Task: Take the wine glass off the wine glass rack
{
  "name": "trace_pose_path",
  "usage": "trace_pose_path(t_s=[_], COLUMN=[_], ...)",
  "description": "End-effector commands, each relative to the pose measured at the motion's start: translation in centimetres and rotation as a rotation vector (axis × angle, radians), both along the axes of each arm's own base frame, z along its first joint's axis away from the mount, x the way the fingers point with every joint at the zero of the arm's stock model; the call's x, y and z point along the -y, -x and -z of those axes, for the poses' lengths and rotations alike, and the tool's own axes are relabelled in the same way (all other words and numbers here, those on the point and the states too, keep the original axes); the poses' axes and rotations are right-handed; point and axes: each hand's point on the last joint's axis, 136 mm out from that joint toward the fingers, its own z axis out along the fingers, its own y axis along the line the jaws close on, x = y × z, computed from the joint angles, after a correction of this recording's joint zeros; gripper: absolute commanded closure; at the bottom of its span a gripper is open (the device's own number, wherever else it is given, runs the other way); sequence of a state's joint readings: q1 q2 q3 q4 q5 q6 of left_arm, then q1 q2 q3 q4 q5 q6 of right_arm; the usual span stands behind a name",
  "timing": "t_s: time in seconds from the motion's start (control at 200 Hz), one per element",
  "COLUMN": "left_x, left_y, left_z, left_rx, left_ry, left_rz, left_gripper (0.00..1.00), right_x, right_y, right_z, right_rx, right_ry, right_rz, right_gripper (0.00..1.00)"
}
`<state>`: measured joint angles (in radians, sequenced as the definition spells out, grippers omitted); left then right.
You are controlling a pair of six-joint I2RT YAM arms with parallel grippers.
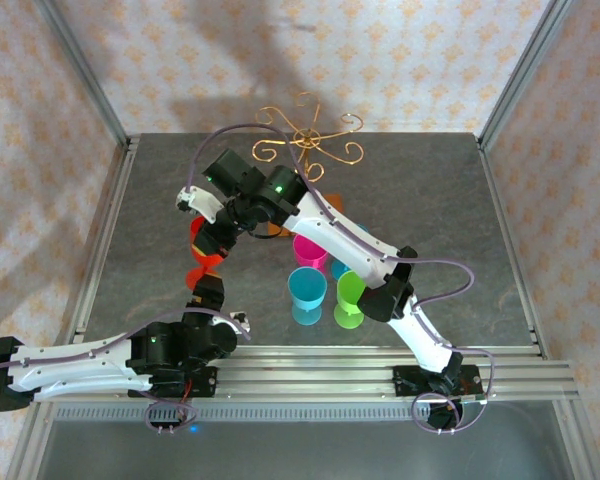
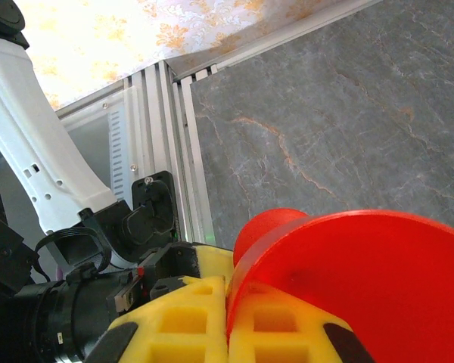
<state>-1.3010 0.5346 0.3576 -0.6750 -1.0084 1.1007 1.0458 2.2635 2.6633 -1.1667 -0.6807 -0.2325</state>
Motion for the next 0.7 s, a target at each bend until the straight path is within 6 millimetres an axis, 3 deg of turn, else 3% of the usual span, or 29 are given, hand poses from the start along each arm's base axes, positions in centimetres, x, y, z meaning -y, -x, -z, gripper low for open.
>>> trace_pose_path(t_s=[0.0, 0.085, 0.155, 0.42, 0.696], left_x=[-0.1, -0.2, -0.3, -0.5, -1.0], left_y=[-0.2, -0.1, 0.0, 0.1, 0.3], left_z=[-0.9, -0.7, -0.6, -0.3, 0.0], left_rx=[0.036, 0.027, 0.023, 0.011, -0.001], left_ry=[0.009, -0.001, 0.003, 0.0, -0.001], left_rz=[-0.016, -0.013, -0.012, -0.009, -0.013], left_gripper=[0.22, 0.06, 0.01, 0.01, 0.01], right_x=[0.7, 0.8, 0.9, 1.4, 2.9], right_y=[0.6, -0.1, -0.6, -2.2, -5.4], right_z=[-2.8, -2.8, -3.2, -5.5, -6.1], right_rx=[0.019, 0.043, 0.074, 0.178, 0.286], right_ry=[-0.045, -0.042, -0.044, -0.085, -0.047], right_rz=[0.014, 0.042, 0.061, 0.128, 0.281], right_gripper=[1.0, 1.0, 1.0, 1.0, 1.0])
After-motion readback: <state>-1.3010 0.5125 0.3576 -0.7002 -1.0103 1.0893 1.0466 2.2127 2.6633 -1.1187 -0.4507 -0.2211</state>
